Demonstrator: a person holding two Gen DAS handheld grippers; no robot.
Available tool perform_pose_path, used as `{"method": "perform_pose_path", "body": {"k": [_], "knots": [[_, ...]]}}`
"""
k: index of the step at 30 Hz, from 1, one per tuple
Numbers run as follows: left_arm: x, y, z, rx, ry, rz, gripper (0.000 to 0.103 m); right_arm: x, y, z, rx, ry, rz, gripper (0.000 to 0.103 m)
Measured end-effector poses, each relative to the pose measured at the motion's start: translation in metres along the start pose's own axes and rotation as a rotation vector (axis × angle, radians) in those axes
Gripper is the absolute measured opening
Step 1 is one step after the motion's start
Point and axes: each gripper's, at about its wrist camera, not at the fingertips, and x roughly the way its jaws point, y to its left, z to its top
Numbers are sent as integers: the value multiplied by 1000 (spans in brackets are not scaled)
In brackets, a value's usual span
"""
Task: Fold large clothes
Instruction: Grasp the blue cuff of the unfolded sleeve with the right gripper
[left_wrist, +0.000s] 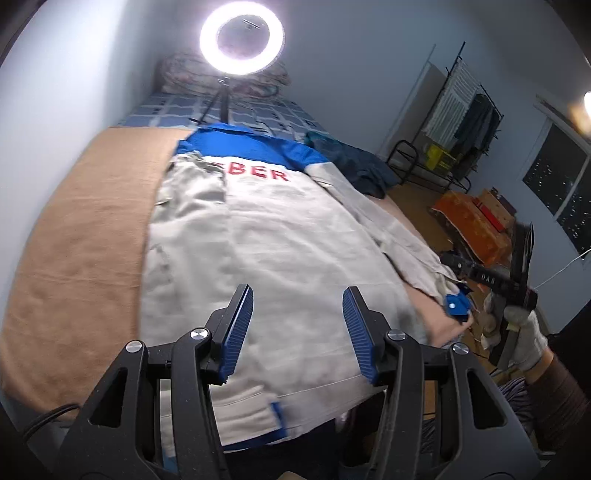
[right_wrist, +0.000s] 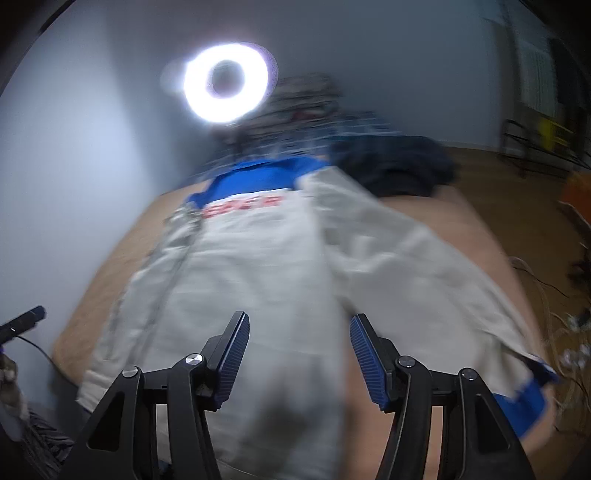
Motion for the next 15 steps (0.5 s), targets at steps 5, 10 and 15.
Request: {"method": "perform_pose_path", "body": {"k": [5, 10, 15], "knots": [[27, -21, 14, 22, 52, -26, 52, -25, -62, -9, 89, -23, -97, 59], [52, -30, 17, 59, 91, -18, 52, -32, -126, -19, 198, -23, -184, 59], [75, -25, 9, 36, 148, -22, 52, -36, -190, -37, 402, -24, -199, 59]]}}
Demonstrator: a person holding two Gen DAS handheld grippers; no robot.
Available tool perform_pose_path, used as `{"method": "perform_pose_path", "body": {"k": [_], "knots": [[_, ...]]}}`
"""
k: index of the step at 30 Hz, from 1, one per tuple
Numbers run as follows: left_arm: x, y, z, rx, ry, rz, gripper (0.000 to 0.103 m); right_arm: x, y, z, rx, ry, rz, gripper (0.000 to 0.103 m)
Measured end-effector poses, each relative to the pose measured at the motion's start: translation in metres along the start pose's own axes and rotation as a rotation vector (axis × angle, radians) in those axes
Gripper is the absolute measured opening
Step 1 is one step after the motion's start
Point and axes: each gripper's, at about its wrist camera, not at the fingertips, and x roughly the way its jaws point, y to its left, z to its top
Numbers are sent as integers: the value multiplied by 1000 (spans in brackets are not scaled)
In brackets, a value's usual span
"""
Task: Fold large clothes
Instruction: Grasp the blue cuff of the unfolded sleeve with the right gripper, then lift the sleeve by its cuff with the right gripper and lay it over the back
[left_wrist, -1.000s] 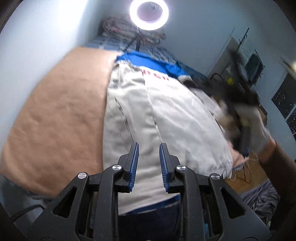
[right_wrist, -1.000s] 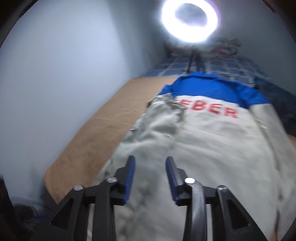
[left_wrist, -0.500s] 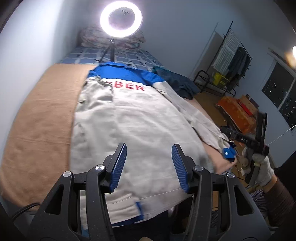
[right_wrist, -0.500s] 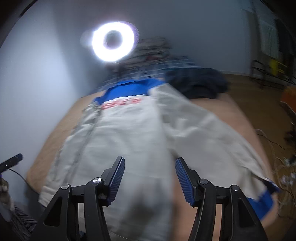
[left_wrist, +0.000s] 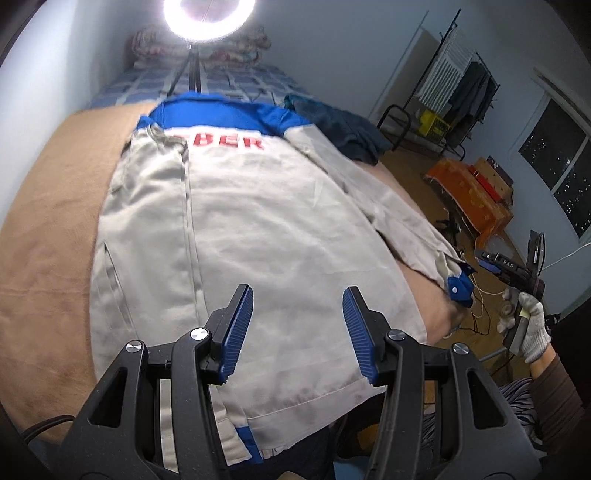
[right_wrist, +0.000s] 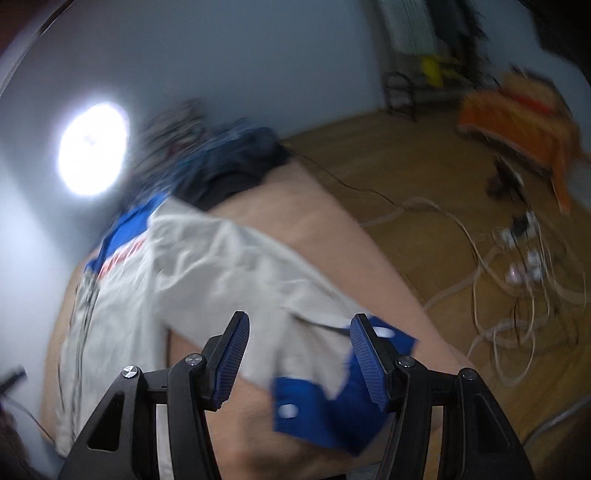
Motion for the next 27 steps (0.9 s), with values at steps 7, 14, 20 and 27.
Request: {"method": "perform_pose_path", "body": {"k": [7, 14, 20, 27], "knots": [[16, -5, -2, 19, 32, -7, 52, 26, -66, -7, 213, 73, 26, 62], [24, -15, -6, 60, 43, 1, 52, 45, -70, -8, 257, 116, 76, 31], [21, -20, -7, 91, 37, 7, 52, 22, -43, -10, 176, 73, 94, 4], [4, -20, -1, 82, -11, -3, 52, -25, 27, -11, -7, -9, 81, 3]]}}
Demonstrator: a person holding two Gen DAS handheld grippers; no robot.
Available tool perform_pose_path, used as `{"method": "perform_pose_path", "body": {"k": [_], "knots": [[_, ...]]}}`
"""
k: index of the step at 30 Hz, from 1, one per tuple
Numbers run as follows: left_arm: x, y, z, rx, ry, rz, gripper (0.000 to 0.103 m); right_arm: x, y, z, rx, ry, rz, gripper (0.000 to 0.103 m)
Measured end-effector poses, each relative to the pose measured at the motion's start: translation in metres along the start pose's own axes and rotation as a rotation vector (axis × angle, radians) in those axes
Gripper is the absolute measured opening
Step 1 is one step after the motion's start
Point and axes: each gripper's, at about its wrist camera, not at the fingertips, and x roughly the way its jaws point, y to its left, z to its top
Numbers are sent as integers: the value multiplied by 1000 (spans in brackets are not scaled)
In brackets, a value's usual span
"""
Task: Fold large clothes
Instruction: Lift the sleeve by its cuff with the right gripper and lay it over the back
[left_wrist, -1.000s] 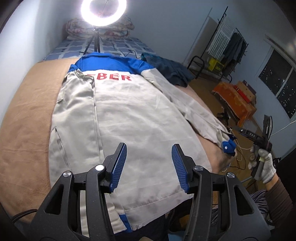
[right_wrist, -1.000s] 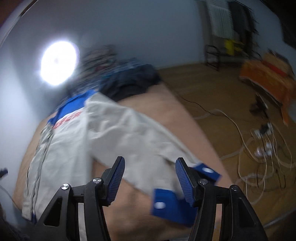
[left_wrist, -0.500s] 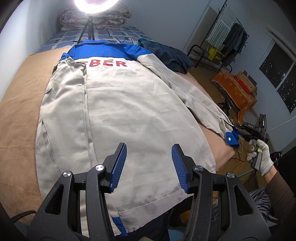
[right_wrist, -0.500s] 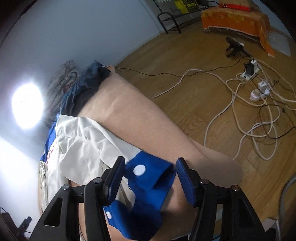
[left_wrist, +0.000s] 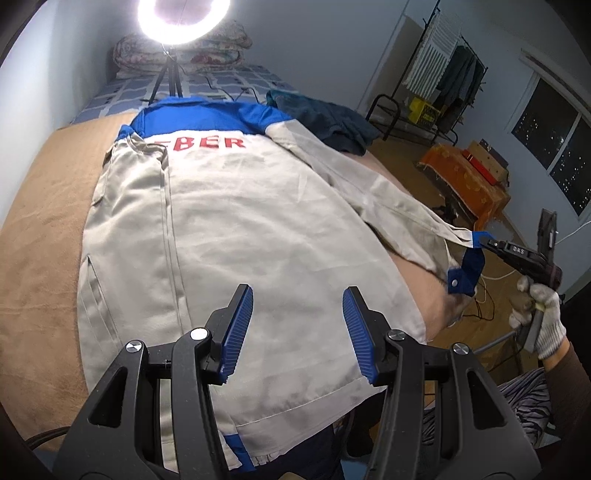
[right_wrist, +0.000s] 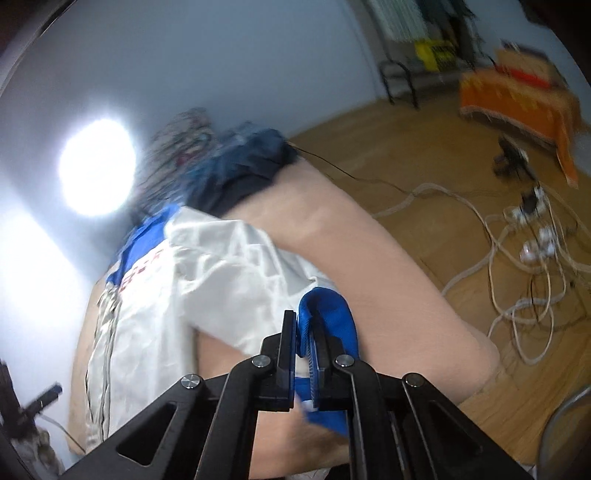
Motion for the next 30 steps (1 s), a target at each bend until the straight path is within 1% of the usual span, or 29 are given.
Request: {"method": "perform_pose_path", "body": {"k": [3, 7, 9, 13, 15, 20, 24, 30], "knots": [[-10, 4, 2, -19, -21, -9, 52, -18, 43, -1, -108, -28, 9, 3], [-22, 12, 4, -49, -49, -15, 52, -39, 102, -5, -255, -31, 28, 3], [-26, 16, 4, -65, -55, -17, 52, -43, 128, -12, -334, -26, 34, 3], [-31, 21, 4, -85, -65, -20, 52, -41, 172, -38, -472, -7, 61, 3], [-31, 24, 3, -92, -67, -17, 52, -36, 187, -53, -536, 1, 72, 3], [-26, 34, 0, -132, -48, -18, 52, -15, 211, -94, -639, 78, 121, 3], [-14, 39, -5, -161, -18, -26, 52, -2, 224, -130, -737, 155, 165, 3], [9, 36, -15, -203, 43, -69, 52, 13, 240, -189, -917, 279, 236, 3]]}}
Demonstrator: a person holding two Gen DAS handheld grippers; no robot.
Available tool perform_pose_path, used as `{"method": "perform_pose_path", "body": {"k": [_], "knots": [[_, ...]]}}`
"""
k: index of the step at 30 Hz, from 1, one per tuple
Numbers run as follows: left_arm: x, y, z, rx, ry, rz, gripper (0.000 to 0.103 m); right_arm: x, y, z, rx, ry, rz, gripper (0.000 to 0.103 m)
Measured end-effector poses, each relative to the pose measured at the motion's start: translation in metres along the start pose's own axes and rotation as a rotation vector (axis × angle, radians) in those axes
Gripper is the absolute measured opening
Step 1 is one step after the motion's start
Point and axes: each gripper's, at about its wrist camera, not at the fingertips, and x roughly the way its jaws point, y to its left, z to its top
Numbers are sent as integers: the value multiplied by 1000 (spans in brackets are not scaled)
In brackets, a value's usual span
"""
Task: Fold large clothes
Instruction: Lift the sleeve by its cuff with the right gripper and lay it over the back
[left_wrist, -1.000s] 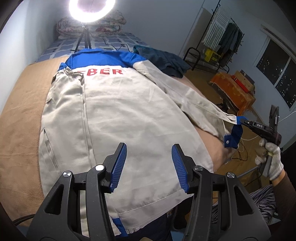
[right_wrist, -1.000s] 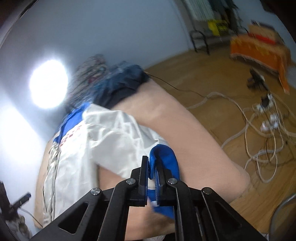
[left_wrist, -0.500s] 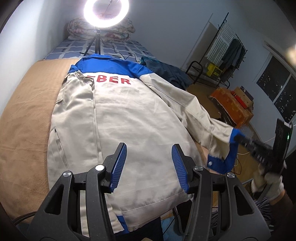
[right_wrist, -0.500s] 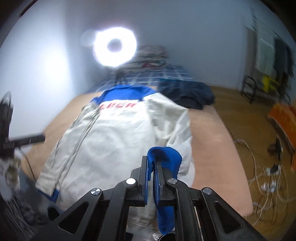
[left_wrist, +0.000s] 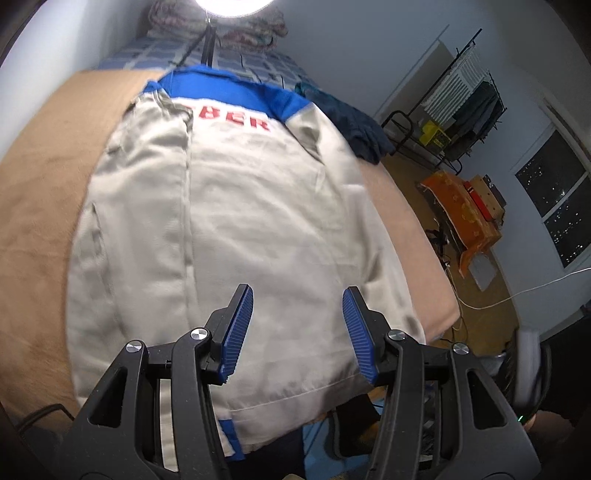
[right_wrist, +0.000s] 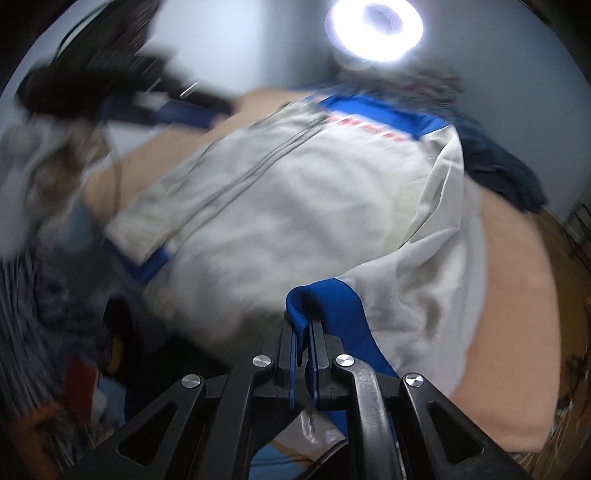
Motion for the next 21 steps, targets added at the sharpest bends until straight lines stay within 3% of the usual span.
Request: {"method": "perform_pose_path", "body": {"k": [4, 6, 8, 10, 12, 14, 16, 19, 21], "knots": [[23, -7, -7, -7, 58, -25, 52, 10, 13, -12, -51, 37, 69, 4], [37, -14, -11, -3, 95, -39, 52, 7, 13, -17, -50, 36, 106, 12], [50, -21, -15, -5, 127, -49, 52, -5, 5, -19, -11, 12, 172, 23], [61, -26, -19, -15, 159, -72, 52, -23, -13, -23, 74, -39, 275, 24], [71, -31, -24, -33, 191, -98, 52, -38, -32, -26, 150, -94, 323, 27], [81, -38, -28, -36, 221, -118, 52, -49, -55, -32, 239, -139, 332, 27], [88, -46, -31, -20, 237, -113, 52, -52, -86, -40, 360, -159, 286, 27], [102, -53, -38, -15, 272, -119, 52, -41, -119, -53, 504, -120, 227, 31], [111, -56, -41, -25, 299, -149, 52, -23, -139, -65, 597, -62, 235, 32]]}}
